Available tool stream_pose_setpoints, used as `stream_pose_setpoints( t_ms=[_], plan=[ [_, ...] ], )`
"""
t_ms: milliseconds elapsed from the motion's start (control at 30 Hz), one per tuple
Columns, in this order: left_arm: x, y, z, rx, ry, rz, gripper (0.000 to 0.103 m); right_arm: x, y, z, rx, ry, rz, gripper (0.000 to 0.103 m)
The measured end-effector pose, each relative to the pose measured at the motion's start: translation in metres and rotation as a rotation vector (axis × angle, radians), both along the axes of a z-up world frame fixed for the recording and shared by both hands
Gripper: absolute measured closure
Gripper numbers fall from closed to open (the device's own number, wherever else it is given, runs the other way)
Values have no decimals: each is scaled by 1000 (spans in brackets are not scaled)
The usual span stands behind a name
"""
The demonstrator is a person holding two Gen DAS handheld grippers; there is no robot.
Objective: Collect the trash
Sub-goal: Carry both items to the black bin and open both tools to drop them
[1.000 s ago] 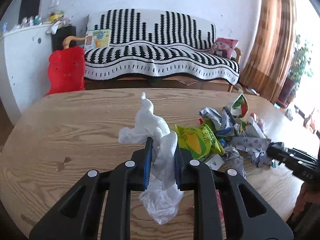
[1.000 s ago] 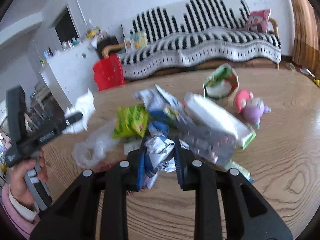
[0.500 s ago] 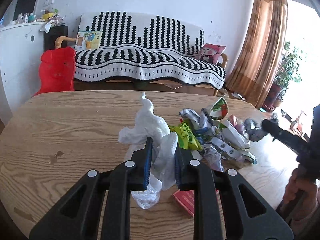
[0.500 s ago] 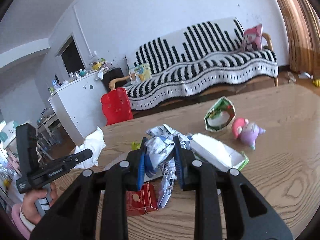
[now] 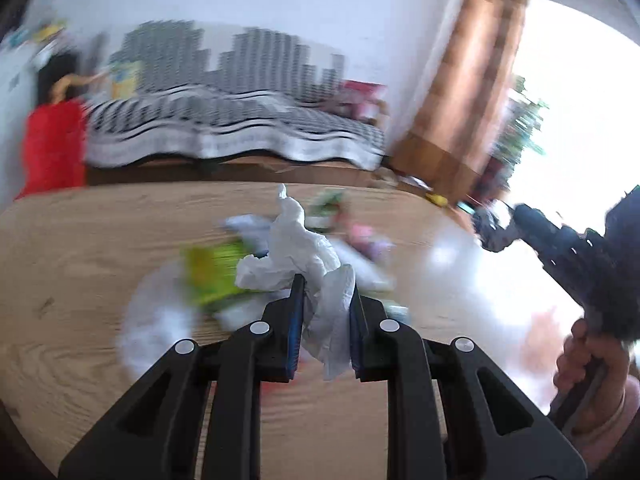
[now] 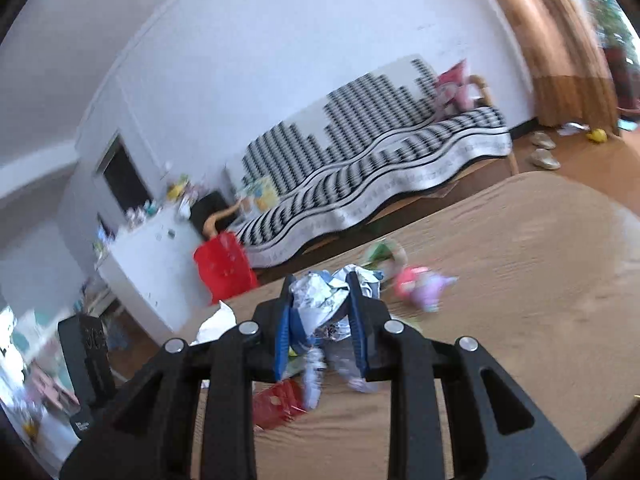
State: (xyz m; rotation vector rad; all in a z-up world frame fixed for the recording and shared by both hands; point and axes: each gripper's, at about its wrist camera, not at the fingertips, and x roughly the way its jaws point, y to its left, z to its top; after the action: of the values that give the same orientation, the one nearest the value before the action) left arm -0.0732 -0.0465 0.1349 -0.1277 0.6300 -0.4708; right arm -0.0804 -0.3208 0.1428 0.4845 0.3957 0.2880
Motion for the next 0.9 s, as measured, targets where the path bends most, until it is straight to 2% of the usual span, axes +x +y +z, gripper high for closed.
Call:
stream_pose_setpoints(
  t_ms=[100,133,200,233,300,367,433,533,633,767,900],
  plan=[
    [-19,-71,12,-10,18,-177,84,-42,-76,-1,58,46,-94,78],
    [-29,-109,13,-44,57,-282,84,-56,-99,-3,71,60,-128,78],
    [-41,-158,4,-90,148,-401,84,-92,-148,-15,78,94,-209,78],
    [-50,-196,-9,-95,220,-471,84,-109,-167,-22,76,105,-248,78],
    [-66,-249,-36,-68,319,-552,84,-143,-202,-48,66,145,-331,78],
    [-90,-310,-81,21,410,-629,84,-164,-232,-94,88,247,-377,78],
    [-105,-345,-120,74,495,-661,84,-179,-254,-150,157,369,-401,78],
    [-116,-372,-151,141,552,-691,85,-199,-274,-201,257,439,-428,78],
    [-113,-385,-156,186,525,-684,85,-209,-294,-234,321,472,-440,78],
    [-120,-399,-164,204,543,-698,85,-205,-302,-260,347,508,-431,78],
    [-109,-407,-188,240,584,-687,85,-198,-299,-283,352,557,-425,78]
  ],
)
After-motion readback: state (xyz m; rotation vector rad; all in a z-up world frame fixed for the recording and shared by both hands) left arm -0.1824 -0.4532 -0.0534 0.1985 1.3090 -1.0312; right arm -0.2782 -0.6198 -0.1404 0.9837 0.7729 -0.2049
